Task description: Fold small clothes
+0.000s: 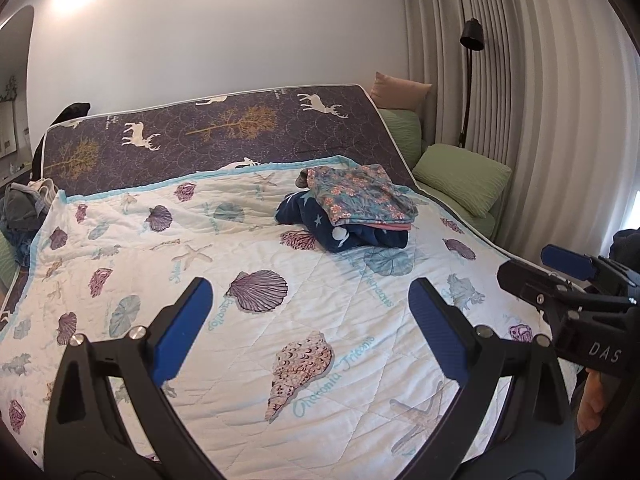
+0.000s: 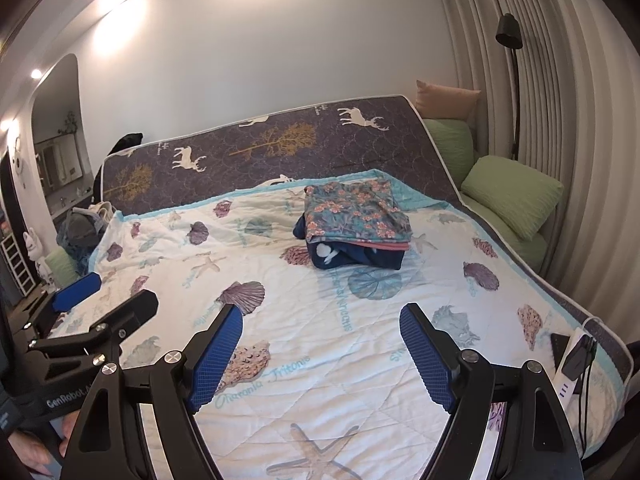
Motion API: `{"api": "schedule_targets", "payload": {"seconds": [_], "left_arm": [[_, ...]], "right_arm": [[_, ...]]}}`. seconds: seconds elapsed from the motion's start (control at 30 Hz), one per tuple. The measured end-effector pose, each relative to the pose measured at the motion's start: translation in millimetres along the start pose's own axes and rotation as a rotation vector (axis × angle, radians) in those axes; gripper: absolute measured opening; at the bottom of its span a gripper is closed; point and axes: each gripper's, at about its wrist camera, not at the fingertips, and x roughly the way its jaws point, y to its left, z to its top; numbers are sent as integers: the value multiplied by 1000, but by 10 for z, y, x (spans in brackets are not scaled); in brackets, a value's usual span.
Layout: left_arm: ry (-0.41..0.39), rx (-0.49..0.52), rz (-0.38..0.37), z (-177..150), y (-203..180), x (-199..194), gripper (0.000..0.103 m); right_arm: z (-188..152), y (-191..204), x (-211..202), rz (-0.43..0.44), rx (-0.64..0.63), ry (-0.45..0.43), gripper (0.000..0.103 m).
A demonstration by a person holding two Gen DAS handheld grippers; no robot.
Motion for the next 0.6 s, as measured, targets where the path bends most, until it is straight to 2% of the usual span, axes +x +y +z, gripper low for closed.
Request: {"api": "schedule_targets", "payload": {"seconds": [0.6], "left_arm": [[28,17,-2,-47,-16,146,98]], "right_arm": [[-11,13,190,-13,3,31,83]]}}
